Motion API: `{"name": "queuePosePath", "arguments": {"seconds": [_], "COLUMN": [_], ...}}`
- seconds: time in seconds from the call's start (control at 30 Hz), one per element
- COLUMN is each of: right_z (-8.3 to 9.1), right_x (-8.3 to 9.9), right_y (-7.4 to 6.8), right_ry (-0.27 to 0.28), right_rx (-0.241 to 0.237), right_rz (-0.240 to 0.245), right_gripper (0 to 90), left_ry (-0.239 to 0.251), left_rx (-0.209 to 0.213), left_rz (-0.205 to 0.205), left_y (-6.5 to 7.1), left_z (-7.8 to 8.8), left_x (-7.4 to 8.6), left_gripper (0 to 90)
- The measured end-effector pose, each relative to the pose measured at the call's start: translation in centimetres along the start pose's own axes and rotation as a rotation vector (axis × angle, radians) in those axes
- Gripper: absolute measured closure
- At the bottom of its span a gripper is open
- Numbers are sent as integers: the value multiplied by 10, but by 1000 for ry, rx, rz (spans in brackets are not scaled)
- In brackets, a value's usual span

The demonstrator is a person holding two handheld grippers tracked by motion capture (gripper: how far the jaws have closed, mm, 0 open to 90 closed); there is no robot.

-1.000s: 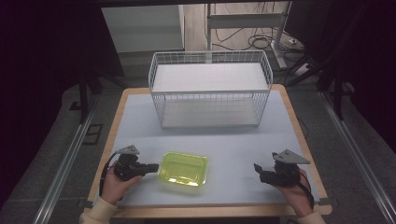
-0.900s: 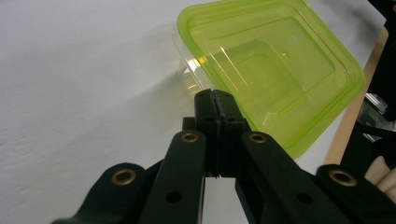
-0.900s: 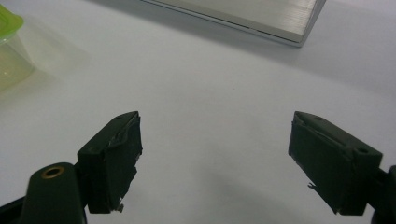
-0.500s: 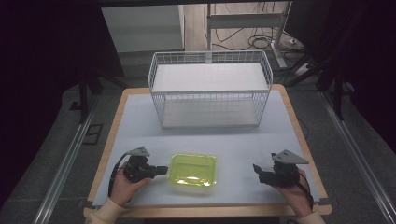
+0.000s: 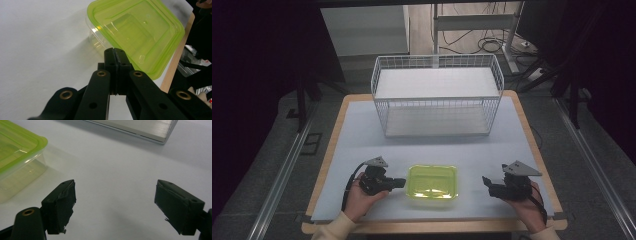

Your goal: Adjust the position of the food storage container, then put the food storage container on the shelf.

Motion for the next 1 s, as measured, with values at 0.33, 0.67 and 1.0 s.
{"name": "queuePosePath", "arguments": {"seconds": [0.33, 0.67, 1.0], "right_z": [1, 0, 2], "right_x": [0, -1, -7], "right_y": [0, -1, -9], "right_ry": [4, 6, 40], "right_rx": [-1, -14, -76], "right_rz": [-1, 4, -28], "right_gripper": [176, 176, 184], "left_ry": [18, 83, 124], "left_rx": [-16, -66, -87], "left_rz": [16, 33, 94], "left_y": [-5, -14, -16], "left_z": [2, 24, 29], "left_x": [3, 7, 5], "left_gripper": [891, 752, 392]}}
Point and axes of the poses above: each handheld gripper's, and its own axes: z roughly backward along the jaws, x roughly out of its underside, y roughly to its right, the point moved 6 cm from there along -z, roughly forward along the jaws, and after that the axes turned 1 degree about -y, right-handed, at the moved point
